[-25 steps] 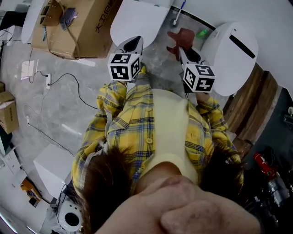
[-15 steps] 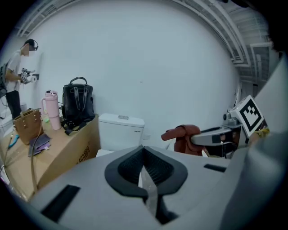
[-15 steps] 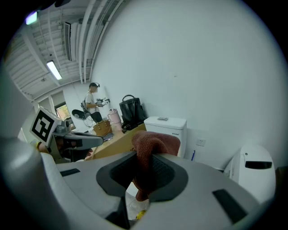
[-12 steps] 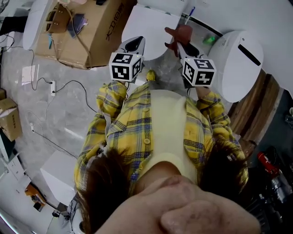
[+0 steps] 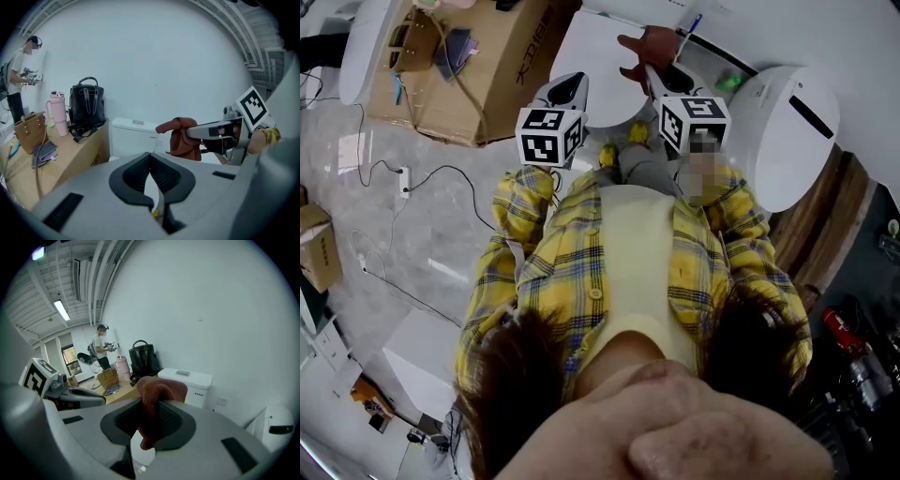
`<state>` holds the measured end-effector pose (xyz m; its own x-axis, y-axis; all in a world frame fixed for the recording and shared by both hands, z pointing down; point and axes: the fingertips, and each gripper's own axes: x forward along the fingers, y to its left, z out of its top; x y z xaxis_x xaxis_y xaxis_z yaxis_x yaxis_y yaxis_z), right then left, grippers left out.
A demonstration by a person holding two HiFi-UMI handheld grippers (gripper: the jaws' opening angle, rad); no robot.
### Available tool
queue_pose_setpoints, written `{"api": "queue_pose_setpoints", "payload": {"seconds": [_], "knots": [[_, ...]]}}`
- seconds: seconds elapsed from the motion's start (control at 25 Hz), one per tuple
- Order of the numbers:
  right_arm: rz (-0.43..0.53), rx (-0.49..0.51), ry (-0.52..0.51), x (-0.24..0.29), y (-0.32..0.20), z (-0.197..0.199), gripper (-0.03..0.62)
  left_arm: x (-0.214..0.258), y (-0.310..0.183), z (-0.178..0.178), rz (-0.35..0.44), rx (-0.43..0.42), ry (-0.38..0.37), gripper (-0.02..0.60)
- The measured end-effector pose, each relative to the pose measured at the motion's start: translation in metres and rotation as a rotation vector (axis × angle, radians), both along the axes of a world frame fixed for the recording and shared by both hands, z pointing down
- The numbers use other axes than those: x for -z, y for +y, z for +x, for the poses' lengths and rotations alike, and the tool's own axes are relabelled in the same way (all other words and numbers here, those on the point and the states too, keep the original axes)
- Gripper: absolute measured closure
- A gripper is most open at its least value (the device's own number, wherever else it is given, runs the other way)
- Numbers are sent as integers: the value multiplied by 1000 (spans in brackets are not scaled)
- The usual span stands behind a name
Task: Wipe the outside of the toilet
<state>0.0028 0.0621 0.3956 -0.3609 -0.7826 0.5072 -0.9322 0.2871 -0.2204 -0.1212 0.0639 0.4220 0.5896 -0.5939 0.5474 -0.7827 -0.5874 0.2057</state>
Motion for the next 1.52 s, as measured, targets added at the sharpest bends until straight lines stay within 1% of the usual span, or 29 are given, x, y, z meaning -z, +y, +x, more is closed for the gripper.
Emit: {"api": "queue_pose_setpoints", "payload": {"seconds": [0.28, 0.4, 0.6, 0.92, 1.16, 1.28, 1.52], "knots": [[11, 61, -14, -12, -69, -4, 510, 3, -47, 6, 18, 81, 3, 572], [3, 96, 1, -20, -99, -5, 510, -3, -67, 12, -1, 101, 11, 572], [-18, 137, 4, -35, -147, -9, 510, -16, -95, 18, -32, 134, 2, 572], [-19, 171, 8, -54, -221, -17, 510, -23, -135, 12, -31, 203, -20, 572], [14, 200, 51, -65, -270, -29, 510, -29, -157, 9, -29, 238, -24, 572], [29, 210, 64, -69, -294, -34, 510, -34, -159, 11, -37, 256, -25, 572], [7, 193, 72, -82, -333, -38, 510, -43, -163, 11, -61, 279, -28, 572]]}}
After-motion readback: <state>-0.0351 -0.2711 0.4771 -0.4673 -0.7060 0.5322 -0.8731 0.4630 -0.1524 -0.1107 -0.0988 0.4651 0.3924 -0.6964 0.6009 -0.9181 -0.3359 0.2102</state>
